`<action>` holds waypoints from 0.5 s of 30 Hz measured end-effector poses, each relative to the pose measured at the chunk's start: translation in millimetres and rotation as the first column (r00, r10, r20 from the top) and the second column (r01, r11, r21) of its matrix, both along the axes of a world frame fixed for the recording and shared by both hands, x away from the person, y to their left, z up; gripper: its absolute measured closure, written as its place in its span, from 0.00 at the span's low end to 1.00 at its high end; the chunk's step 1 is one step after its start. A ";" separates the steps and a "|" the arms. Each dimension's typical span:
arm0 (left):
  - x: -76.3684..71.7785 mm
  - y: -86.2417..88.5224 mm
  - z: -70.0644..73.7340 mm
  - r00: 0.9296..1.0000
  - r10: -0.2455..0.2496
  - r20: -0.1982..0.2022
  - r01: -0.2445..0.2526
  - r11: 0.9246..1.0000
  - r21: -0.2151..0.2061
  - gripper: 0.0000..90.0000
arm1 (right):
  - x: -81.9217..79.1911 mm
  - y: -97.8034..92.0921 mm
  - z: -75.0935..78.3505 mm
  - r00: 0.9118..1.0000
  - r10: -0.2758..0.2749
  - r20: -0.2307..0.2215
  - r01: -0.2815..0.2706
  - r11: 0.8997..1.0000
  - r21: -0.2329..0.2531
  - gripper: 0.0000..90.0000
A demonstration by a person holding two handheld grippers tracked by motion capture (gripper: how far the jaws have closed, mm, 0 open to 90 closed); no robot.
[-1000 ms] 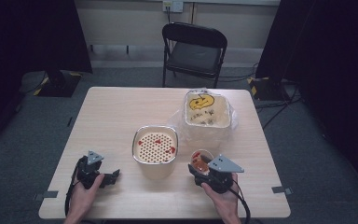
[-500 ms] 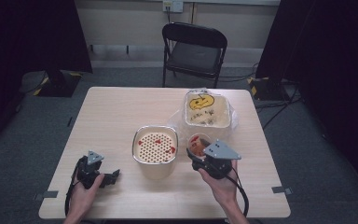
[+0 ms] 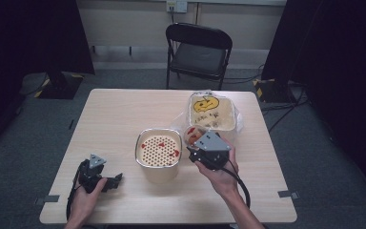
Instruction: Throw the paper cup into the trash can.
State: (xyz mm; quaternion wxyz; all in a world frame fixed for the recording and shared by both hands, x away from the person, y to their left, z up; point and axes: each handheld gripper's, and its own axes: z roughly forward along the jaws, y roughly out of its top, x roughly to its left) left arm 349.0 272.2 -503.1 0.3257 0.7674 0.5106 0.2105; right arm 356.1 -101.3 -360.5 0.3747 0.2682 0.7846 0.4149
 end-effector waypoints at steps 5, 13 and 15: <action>0.3 -0.3 0.0 1.000 0.002 0.000 -0.002 1.000 0.000 0.00 | 3.4 9.0 6.4 0.999 0.003 0.037 -0.001 0.997 -0.075 0.49; 0.4 -0.5 0.0 1.000 0.005 0.001 -0.005 1.000 0.000 0.00 | 7.2 24.2 12.3 0.996 0.015 0.091 0.002 0.982 -0.188 0.50; 0.4 -0.5 0.0 1.000 0.005 0.000 -0.005 1.000 0.000 0.00 | 9.1 28.3 12.4 0.995 0.018 0.094 0.003 0.977 -0.214 0.50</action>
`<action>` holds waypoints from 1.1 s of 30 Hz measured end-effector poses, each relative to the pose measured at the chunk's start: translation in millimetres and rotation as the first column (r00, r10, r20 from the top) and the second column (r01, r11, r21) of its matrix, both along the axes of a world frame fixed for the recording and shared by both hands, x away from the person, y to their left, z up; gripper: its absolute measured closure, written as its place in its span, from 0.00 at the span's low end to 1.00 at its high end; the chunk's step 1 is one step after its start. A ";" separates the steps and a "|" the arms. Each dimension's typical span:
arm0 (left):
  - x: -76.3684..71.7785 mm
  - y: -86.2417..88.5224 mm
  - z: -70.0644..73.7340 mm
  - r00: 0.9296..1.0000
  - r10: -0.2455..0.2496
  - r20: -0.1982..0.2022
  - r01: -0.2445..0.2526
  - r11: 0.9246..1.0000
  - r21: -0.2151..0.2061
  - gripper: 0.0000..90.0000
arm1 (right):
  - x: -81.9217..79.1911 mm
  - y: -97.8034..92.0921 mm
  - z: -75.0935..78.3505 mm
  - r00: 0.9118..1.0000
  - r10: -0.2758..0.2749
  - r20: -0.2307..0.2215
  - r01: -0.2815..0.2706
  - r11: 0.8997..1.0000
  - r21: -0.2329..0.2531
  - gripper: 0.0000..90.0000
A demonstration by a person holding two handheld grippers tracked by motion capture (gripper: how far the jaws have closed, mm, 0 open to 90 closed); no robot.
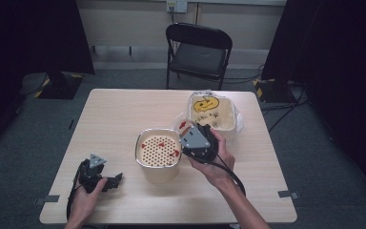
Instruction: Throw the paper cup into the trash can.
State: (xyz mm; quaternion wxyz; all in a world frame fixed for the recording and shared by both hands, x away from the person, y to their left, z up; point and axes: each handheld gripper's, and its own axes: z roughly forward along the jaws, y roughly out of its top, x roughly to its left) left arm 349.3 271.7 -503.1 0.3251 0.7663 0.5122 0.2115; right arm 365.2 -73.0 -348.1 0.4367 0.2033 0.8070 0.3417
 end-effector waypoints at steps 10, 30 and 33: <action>0.0 0.0 0.0 1.000 0.000 0.000 0.000 1.000 0.000 0.00 | 2.7 21.5 -0.6 0.998 0.033 0.047 -0.024 0.985 -0.170 0.51; 0.0 0.0 0.0 1.000 0.001 0.000 -0.001 1.000 0.000 0.00 | 4.4 50.2 -6.0 0.985 0.080 0.154 0.002 0.883 -0.469 0.52; 0.0 -0.1 0.0 1.000 0.001 0.000 -0.001 1.000 -0.001 0.00 | 4.3 53.6 -8.1 0.977 0.095 0.190 0.021 0.846 -0.532 0.52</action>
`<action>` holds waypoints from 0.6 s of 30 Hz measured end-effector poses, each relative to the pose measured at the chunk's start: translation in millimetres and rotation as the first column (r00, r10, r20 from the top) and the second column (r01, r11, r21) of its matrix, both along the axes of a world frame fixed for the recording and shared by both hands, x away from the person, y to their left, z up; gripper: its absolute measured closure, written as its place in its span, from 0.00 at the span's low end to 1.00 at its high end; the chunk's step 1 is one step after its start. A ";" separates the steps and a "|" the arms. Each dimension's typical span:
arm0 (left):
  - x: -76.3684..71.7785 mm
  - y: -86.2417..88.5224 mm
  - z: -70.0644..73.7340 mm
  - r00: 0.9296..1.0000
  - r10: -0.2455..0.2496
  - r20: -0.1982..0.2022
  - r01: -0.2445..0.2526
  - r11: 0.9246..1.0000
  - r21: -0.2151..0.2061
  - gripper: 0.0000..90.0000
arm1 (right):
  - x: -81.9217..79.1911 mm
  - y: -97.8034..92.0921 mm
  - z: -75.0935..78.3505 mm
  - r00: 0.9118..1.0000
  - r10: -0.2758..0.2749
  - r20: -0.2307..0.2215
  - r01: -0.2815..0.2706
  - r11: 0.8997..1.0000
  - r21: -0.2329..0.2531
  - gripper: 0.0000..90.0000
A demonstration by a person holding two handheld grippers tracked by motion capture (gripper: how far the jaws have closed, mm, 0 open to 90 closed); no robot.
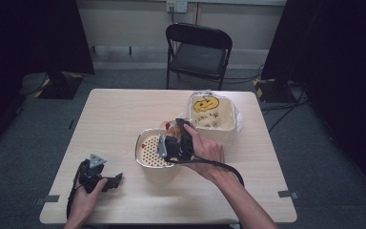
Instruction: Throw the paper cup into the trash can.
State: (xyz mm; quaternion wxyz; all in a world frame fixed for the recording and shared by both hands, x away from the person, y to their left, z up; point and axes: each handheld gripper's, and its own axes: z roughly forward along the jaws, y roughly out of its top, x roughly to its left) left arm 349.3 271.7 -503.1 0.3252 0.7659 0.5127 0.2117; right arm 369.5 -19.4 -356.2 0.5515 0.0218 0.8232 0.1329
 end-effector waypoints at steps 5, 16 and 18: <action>0.0 0.0 0.0 1.000 0.000 0.000 0.000 1.000 0.000 0.00 | -0.7 2.9 -0.1 0.998 0.006 0.055 -0.002 0.997 -0.079 0.52; 0.0 0.2 0.1 1.000 -0.001 -0.001 0.001 1.000 0.002 0.00 | -3.5 12.2 -11.9 0.972 0.052 0.229 0.027 0.944 -0.330 0.52; 0.0 0.0 0.0 1.000 0.001 0.000 -0.001 1.000 0.000 0.00 | -2.6 12.8 -13.1 0.969 0.052 0.243 0.039 0.934 -0.356 0.52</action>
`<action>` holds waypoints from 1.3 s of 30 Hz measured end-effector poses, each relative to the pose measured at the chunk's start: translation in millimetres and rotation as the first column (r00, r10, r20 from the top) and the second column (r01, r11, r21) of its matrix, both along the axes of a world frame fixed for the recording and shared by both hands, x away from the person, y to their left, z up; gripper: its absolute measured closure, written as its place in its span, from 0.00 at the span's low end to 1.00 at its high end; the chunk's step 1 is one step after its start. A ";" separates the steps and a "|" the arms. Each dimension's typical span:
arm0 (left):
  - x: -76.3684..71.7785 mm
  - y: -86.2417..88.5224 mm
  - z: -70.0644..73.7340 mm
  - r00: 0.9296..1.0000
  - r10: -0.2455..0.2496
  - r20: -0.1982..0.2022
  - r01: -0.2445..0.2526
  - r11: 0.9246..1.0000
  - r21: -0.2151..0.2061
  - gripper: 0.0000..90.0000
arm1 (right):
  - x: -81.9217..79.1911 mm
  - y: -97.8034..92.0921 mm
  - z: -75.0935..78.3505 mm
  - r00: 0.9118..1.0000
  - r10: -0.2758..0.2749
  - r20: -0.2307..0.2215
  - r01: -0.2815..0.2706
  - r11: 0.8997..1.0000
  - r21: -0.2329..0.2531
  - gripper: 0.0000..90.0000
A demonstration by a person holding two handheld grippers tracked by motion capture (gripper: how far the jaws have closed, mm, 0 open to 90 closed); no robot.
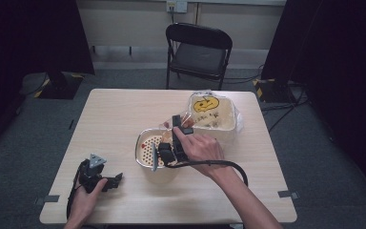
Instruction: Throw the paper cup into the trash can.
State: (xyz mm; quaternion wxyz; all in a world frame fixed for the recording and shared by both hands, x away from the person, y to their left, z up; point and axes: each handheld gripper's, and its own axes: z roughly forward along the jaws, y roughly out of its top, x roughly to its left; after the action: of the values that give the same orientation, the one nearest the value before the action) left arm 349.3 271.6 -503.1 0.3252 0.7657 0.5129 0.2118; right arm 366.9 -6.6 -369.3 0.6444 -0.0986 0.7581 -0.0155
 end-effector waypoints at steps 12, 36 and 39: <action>0.0 0.0 0.0 1.000 0.000 0.000 0.000 1.000 0.000 0.00 | 3.4 -2.4 -4.6 0.988 0.004 0.152 0.031 0.974 -0.225 0.53; 0.8 0.4 0.3 1.000 -0.003 0.000 0.003 1.000 0.006 0.00 | 1.5 4.2 -11.8 0.950 0.111 0.292 0.059 0.854 -0.517 0.54; 0.8 0.2 0.2 1.000 -0.001 0.001 0.001 1.000 0.004 0.00 | 1.2 4.1 -10.1 0.950 0.107 0.295 0.058 0.863 -0.502 0.55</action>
State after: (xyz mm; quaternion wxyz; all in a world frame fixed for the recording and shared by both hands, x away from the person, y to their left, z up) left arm 350.0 271.9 -502.9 0.3241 0.7666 0.5118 0.2129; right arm 368.1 -2.6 -379.5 0.7079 -0.2698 0.6144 -0.2204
